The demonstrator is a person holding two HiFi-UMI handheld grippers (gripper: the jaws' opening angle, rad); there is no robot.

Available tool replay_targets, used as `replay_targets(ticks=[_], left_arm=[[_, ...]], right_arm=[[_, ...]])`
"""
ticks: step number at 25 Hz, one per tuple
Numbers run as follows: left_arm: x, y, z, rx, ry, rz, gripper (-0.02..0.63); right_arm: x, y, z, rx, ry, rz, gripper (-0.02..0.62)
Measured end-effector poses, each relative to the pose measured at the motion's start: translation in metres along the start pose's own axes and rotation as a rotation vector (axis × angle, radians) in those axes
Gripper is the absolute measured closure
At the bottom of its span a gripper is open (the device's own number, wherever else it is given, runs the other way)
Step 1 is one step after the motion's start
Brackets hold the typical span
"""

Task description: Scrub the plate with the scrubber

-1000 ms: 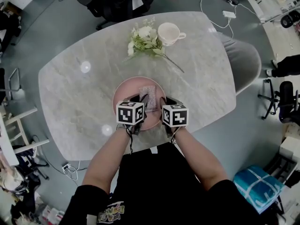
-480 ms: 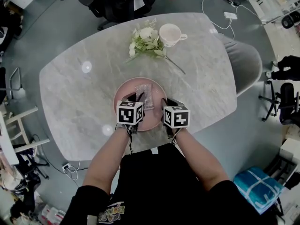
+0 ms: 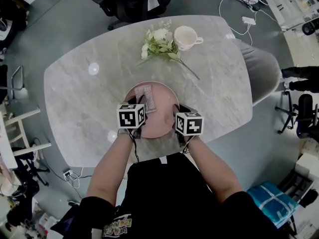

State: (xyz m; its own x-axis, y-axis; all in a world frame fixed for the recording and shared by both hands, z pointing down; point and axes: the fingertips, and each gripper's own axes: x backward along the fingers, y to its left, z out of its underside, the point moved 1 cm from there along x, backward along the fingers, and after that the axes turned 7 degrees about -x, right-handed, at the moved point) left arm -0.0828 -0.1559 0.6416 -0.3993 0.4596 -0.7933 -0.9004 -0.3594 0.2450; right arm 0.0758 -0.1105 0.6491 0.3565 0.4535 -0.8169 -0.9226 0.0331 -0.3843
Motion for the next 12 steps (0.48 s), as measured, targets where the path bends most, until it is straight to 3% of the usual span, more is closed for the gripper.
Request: replay_targets(ticks=[8, 12], left_arm=[[0.011, 0.012, 0.004, 0.090, -0.003, -0.039, 0.528], [0.017, 0.015, 0.005, 0.097, 0.000, -0.076, 0.528]], right_arm=[[-0.001, 0.000, 0.000, 0.004, 0.010, 0.005, 0.548], [-0.002, 0.000, 0.000, 0.015, 0.009, 0.008, 0.546]])
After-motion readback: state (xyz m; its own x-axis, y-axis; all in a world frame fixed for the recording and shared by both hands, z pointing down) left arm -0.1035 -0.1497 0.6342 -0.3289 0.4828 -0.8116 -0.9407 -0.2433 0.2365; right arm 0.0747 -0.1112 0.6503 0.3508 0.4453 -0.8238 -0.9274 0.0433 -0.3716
